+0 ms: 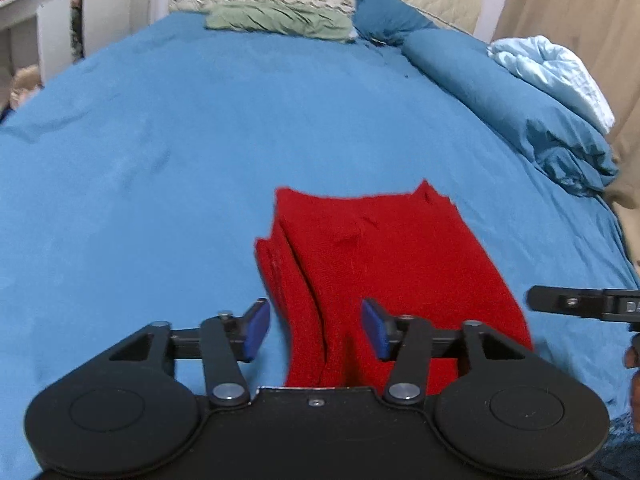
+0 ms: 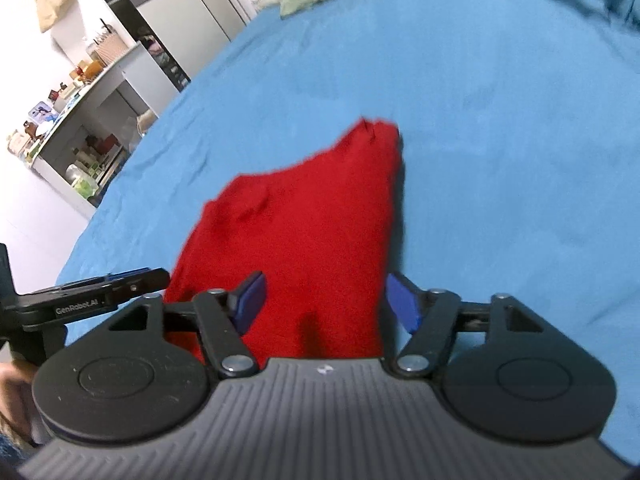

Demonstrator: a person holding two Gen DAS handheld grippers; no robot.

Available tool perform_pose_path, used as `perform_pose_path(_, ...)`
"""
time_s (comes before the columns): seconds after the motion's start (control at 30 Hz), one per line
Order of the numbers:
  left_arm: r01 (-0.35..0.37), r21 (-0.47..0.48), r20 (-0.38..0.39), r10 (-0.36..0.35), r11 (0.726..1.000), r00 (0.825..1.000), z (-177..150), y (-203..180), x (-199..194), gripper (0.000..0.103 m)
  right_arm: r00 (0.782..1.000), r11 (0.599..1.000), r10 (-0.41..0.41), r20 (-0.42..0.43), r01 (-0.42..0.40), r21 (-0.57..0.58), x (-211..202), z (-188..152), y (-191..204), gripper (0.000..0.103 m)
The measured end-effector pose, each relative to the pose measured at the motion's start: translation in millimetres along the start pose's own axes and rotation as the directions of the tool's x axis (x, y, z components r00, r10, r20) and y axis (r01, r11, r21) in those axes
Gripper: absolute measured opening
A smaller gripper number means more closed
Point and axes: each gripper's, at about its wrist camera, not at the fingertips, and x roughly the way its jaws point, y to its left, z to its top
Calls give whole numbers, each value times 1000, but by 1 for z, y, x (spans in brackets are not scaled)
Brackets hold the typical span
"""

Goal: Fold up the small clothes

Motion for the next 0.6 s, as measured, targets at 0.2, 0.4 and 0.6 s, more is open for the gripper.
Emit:
perform_pose_path(0.2, -52, 3, 109, 52, 999, 993, 17, -16, -82, 96, 989, 989, -92, 115, 105, -105, -74, 15, 47, 103)
perform_pose_path(0.4, -144, 24, 155, 139, 989, 978, 10, -38, -152, 103, 965, 950, -213, 156, 241, -198, -134, 9, 91, 103)
perform_pose_path(0.6, -211, 60, 182, 197, 976, 963, -19, -55, -185, 103, 950, 935, -292, 115, 308, -173, -166, -23, 111, 103)
